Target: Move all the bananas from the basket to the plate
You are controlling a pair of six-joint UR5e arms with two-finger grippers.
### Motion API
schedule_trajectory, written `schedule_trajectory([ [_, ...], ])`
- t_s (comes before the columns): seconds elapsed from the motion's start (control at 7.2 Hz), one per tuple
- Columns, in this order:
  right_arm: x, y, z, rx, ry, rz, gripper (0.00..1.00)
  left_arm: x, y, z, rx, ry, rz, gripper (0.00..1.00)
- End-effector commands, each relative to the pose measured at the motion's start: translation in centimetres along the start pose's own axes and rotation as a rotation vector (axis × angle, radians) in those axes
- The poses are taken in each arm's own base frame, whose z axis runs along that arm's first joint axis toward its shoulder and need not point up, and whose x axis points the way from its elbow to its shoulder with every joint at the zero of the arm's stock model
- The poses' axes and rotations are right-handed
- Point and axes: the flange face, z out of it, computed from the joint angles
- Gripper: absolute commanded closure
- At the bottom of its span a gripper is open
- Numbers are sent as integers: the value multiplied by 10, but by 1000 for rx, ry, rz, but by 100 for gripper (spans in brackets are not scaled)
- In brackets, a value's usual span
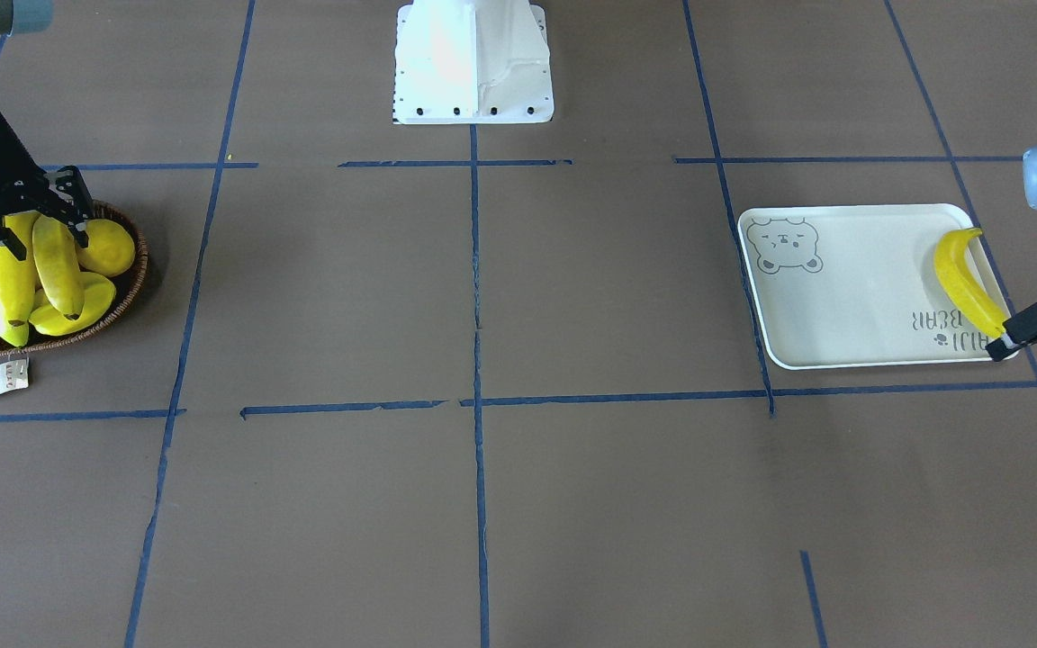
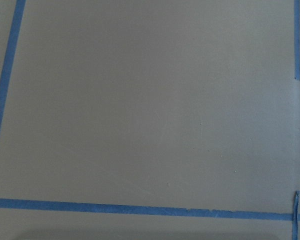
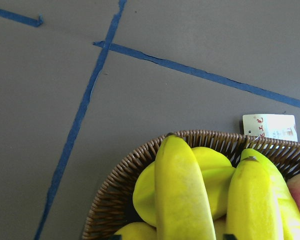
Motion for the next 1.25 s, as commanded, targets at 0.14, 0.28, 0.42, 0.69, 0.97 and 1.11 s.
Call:
schedule_trajectory([
  [0.14, 5, 5, 12, -19, 19, -9, 29, 0, 0, 0, 1, -2, 0, 0],
  [0.28, 5, 6, 13, -25, 22, -9, 29, 0, 0, 1, 1, -3, 1, 0],
  [0.42, 2, 7, 15, -28, 20, -13, 30, 1, 0, 1, 1, -2, 3, 0],
  [0.69, -2, 11, 23, -38, 31, -25, 40, 0, 1, 2, -1, -2, 2, 0],
  [0.97, -2, 14, 30, -46, 42, -31, 44, 0, 2, 1, -2, 0, 3, 0],
  [1.11, -2, 13, 30, -44, 42, -30, 63, -2, 3, 1, -1, 0, 1, 0],
])
